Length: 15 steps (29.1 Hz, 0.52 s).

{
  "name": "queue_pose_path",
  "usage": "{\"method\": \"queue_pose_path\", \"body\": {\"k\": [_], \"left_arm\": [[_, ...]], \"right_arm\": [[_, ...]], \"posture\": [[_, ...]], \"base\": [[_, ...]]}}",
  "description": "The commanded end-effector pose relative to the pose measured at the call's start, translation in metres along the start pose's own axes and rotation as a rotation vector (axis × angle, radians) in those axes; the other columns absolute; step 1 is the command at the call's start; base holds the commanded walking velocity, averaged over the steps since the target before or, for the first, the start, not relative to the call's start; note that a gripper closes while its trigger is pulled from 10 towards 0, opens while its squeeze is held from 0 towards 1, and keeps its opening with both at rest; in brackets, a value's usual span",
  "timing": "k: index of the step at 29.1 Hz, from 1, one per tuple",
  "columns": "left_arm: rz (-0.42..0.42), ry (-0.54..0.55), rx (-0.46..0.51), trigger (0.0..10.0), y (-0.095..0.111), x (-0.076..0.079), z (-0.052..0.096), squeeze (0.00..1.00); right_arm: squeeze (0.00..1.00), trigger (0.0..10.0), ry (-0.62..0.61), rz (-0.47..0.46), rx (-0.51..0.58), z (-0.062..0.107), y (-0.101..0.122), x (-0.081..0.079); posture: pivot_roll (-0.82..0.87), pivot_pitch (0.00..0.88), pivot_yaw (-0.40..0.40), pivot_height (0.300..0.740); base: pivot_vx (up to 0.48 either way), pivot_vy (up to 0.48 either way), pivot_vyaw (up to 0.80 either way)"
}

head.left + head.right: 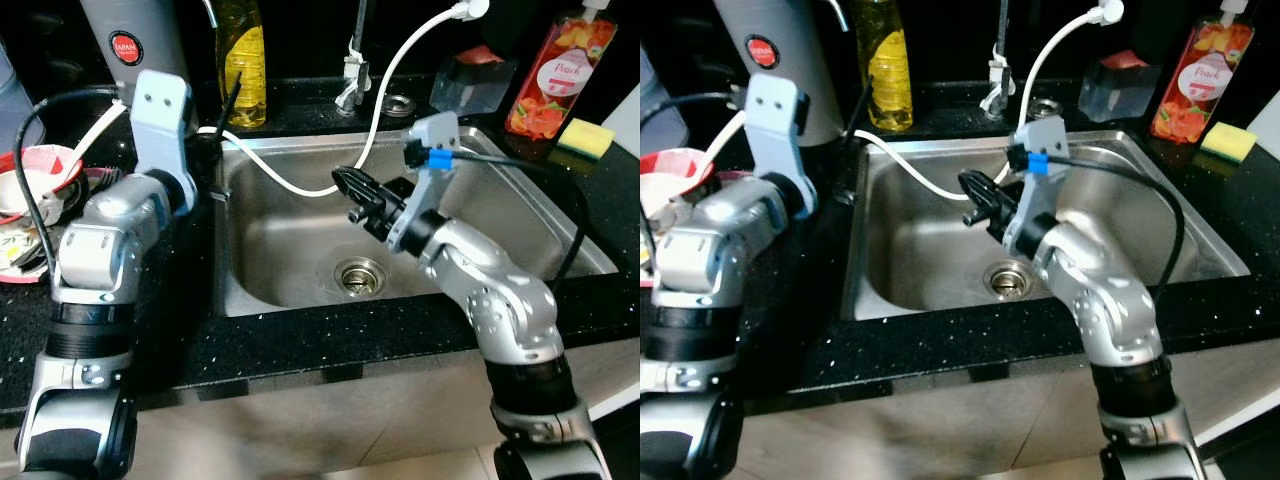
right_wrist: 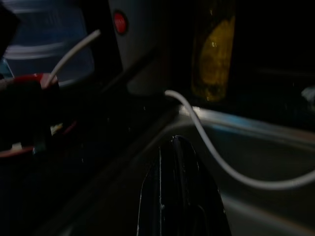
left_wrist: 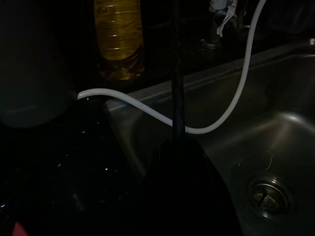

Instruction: Kitchen organization

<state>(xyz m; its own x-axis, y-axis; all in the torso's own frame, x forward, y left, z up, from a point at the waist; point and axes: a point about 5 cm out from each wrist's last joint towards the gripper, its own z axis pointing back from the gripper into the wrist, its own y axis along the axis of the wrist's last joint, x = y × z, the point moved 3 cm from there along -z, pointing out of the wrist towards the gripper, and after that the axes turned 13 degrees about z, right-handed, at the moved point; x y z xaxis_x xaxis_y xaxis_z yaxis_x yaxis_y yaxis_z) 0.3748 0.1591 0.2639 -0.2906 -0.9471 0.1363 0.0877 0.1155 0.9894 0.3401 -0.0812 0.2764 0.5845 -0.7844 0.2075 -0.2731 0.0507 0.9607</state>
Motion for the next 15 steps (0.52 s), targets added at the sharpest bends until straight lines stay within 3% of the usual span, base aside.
{"method": "queue_pose_path", "body": {"k": [1,9,15], "left_arm": [[-0.016,-0.002,-0.001,10.0,-0.001,0.004,-0.002,0.0],[-0.033,-0.021,-0.019,10.0,0.002,0.001,-0.013,0.0],[0.076,-0.098,-0.071,10.0,-0.003,0.007,-0.024,0.0]], "right_arm": [[0.0,10.0,-0.033,-0.003,-0.001,0.001,-0.002,0.004],[0.0,10.0,-0.075,-0.003,-0.029,0.008,-0.009,0.009],[0.0,10.0,-0.102,0.003,-0.02,0.005,-0.007,0.014]], "posture": [[0.09,0.023,-0.023,0.74],[0.08,0.019,-0.019,0.74],[0.09,0.02,-0.018,0.74]], "base": [[0.0,0.0,0.0],[0.0,0.0,0.0],[0.0,0.0,0.0]]}}
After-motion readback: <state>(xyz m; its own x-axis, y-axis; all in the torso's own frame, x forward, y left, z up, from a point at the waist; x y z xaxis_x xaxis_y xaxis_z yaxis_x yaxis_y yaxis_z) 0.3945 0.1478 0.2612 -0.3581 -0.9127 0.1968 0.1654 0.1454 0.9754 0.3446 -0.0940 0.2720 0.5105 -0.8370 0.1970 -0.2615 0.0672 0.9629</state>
